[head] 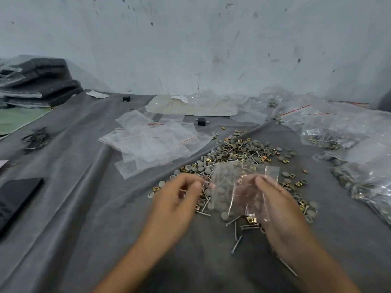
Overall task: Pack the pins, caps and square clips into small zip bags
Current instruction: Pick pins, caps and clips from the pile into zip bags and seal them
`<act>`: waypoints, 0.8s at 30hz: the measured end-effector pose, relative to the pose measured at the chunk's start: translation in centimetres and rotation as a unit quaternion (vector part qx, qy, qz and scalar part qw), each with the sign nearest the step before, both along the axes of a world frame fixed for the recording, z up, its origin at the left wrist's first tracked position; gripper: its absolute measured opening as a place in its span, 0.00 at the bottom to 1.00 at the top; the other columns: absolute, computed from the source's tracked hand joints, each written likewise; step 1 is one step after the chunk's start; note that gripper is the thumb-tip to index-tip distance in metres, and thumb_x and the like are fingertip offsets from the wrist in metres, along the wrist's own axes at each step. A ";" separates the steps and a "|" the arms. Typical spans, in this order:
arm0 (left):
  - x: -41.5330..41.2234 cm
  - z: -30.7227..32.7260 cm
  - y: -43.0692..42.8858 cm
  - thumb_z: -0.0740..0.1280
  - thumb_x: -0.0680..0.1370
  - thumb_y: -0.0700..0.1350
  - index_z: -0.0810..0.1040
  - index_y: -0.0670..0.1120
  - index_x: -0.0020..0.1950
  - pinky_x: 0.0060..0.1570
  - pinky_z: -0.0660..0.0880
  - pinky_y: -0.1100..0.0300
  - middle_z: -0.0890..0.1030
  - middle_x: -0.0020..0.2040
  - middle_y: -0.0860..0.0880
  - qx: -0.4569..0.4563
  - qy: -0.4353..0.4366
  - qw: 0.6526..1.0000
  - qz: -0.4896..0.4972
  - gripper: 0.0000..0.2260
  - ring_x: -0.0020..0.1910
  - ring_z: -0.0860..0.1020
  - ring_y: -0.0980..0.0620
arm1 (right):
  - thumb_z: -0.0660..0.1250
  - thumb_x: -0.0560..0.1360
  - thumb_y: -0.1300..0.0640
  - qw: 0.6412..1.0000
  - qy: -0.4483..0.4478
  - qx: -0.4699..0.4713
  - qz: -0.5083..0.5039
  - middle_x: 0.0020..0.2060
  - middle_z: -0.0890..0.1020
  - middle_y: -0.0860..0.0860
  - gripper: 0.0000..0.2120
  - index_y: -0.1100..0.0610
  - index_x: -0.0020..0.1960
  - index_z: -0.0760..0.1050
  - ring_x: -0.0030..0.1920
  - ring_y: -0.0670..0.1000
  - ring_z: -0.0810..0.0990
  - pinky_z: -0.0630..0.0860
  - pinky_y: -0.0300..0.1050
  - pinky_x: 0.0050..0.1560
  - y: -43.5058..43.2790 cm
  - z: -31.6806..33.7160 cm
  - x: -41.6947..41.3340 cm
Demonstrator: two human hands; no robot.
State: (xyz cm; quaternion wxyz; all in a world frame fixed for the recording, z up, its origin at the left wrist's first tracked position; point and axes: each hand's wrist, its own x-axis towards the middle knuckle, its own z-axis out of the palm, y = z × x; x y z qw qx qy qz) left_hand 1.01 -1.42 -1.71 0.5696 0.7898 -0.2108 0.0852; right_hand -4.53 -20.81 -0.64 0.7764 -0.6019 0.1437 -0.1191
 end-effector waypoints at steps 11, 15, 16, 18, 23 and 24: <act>1.2 -0.2 -0.7 0.59 0.84 0.33 0.80 0.46 0.63 0.41 0.74 0.65 0.84 0.48 0.50 0.007 0.262 0.956 -0.129 0.15 0.41 0.79 0.60 | 0.63 0.72 0.56 0.973 -0.045 0.198 0.112 0.41 0.83 0.60 0.09 0.57 0.34 0.74 0.40 0.57 0.84 0.82 0.54 0.43 -0.4 0.9 -0.3; 0.6 0.4 -0.3 0.62 0.84 0.36 0.85 0.52 0.53 0.41 0.77 0.65 0.86 0.48 0.51 -0.044 0.289 0.930 -0.224 0.15 0.44 0.82 0.57 | 0.63 0.73 0.57 0.959 -0.046 0.249 0.127 0.33 0.82 0.54 0.10 0.58 0.35 0.77 0.34 0.49 0.84 0.84 0.50 0.41 -0.7 0.7 -0.3; 0.4 0.6 -0.2 0.63 0.84 0.38 0.86 0.54 0.50 0.39 0.77 0.65 0.86 0.46 0.51 -0.075 0.301 0.921 -0.237 0.16 0.43 0.82 0.56 | 0.63 0.74 0.56 0.960 -0.049 0.244 0.130 0.32 0.82 0.54 0.13 0.56 0.32 0.78 0.34 0.50 0.84 0.84 0.50 0.41 -0.7 0.6 -0.3; 0.4 0.9 0.0 0.64 0.83 0.40 0.87 0.53 0.49 0.37 0.77 0.65 0.85 0.46 0.49 -0.121 0.320 0.905 -0.254 0.13 0.41 0.82 0.55 | 0.62 0.75 0.53 0.964 -0.051 0.222 0.136 0.36 0.85 0.57 0.16 0.54 0.30 0.78 0.38 0.55 0.86 0.84 0.50 0.39 -0.7 0.3 -0.3; 0.3 0.6 0.1 0.68 0.78 0.40 0.84 0.43 0.60 0.36 0.77 0.65 0.85 0.47 0.48 -0.151 0.333 0.885 -0.288 0.12 0.40 0.82 0.55 | 0.61 0.80 0.42 0.971 -0.042 0.176 0.159 0.50 0.86 0.62 0.22 0.57 0.50 0.85 0.50 0.62 0.86 0.83 0.55 0.45 -0.8 0.4 0.1; 0.3 0.5 0.1 0.68 0.77 0.40 0.84 0.45 0.60 0.36 0.77 0.65 0.85 0.47 0.48 -0.155 0.331 0.883 -0.294 0.12 0.40 0.82 0.55 | 0.61 0.81 0.42 0.971 -0.042 0.169 0.163 0.55 0.84 0.64 0.23 0.59 0.58 0.83 0.54 0.64 0.85 0.82 0.57 0.48 -0.9 0.3 0.1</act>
